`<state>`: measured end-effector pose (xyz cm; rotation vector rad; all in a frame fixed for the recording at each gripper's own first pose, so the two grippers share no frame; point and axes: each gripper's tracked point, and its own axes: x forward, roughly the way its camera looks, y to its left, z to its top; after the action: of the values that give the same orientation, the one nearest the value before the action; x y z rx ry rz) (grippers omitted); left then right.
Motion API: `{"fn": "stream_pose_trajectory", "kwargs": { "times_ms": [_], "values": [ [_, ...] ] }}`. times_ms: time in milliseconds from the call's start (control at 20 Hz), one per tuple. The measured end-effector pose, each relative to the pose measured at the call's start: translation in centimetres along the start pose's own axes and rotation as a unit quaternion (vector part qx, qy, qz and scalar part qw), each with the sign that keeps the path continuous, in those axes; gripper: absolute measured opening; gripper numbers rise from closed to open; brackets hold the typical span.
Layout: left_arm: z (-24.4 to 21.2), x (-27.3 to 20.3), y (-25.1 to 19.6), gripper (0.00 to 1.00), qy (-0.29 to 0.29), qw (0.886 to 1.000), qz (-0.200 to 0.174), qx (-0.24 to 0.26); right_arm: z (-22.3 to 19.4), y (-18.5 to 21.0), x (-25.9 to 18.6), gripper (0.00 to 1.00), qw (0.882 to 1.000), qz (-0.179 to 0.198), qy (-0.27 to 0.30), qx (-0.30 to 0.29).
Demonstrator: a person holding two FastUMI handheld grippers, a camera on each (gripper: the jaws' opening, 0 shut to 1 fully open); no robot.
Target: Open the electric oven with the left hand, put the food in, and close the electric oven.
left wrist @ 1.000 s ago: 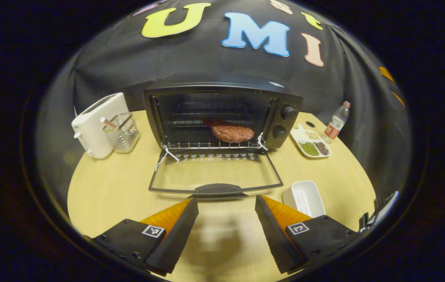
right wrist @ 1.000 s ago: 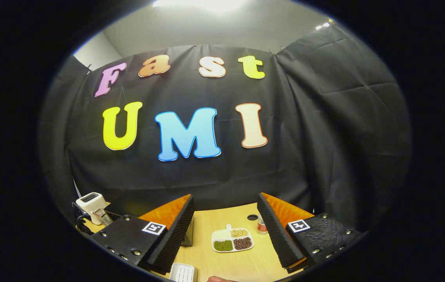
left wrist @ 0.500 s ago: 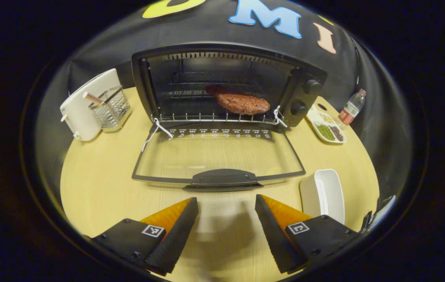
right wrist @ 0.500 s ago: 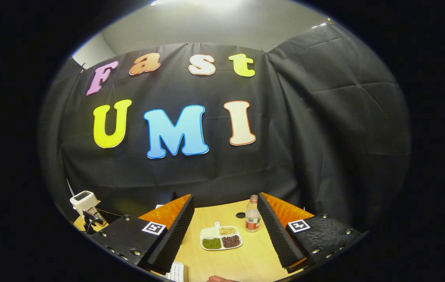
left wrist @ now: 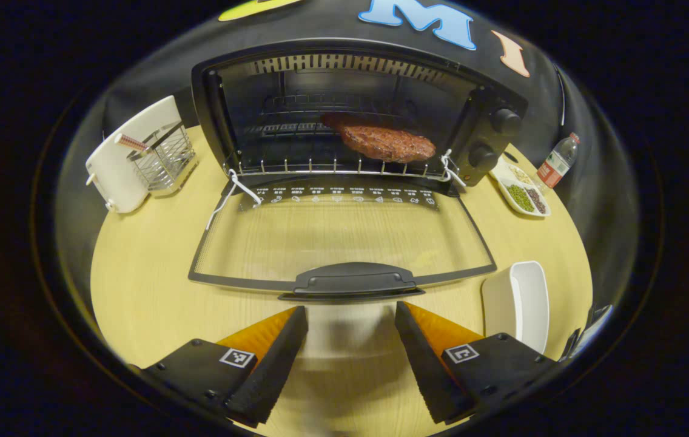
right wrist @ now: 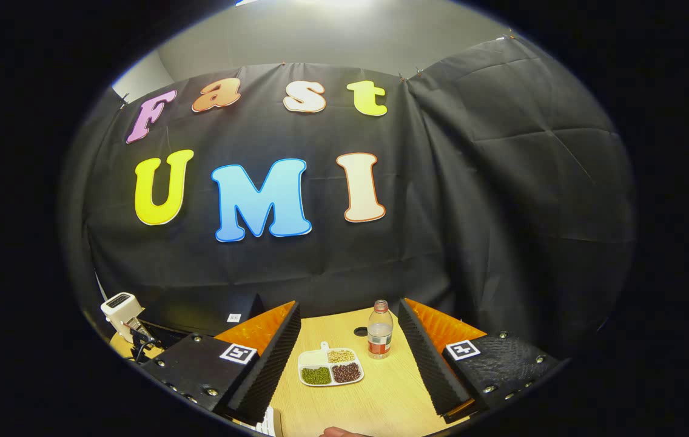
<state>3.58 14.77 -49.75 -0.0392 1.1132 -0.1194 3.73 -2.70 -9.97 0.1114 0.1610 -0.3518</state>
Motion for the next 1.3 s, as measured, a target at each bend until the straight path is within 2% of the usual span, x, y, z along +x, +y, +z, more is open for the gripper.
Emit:
{"fn": "stream_pose_trajectory", "kwargs": {
  "times_ms": [50, 200, 650, 1300],
  "values": [
    [0.2, 0.1, 0.1, 1.0, 0.0, 1.0, 0.001, 0.0, 0.0, 0.1, 0.0, 0.97, 1.0, 0.0, -0.001, -0.003],
    [0.2, 0.2, 0.2, 0.98, 0.004, 1.0, 0.001, 0.02, 0.5, 0.9, -0.1, 0.98, 1.0, 0.006, -0.007, -0.012],
    [0.7, -0.7, 0.0, 0.98, -0.004, 1.0, -0.01, 0.009, 0.6, 2.5, -0.5, 0.98, 0.999, 0.024, -0.009, -0.019],
    [2.5, -4.0, -0.3, 1.0, -0.052, 0.998, -0.017, -0.01, 0.6, 3.8, -0.8, 0.98, 0.999, 0.039, -0.01, -0.012]
  ]
}}
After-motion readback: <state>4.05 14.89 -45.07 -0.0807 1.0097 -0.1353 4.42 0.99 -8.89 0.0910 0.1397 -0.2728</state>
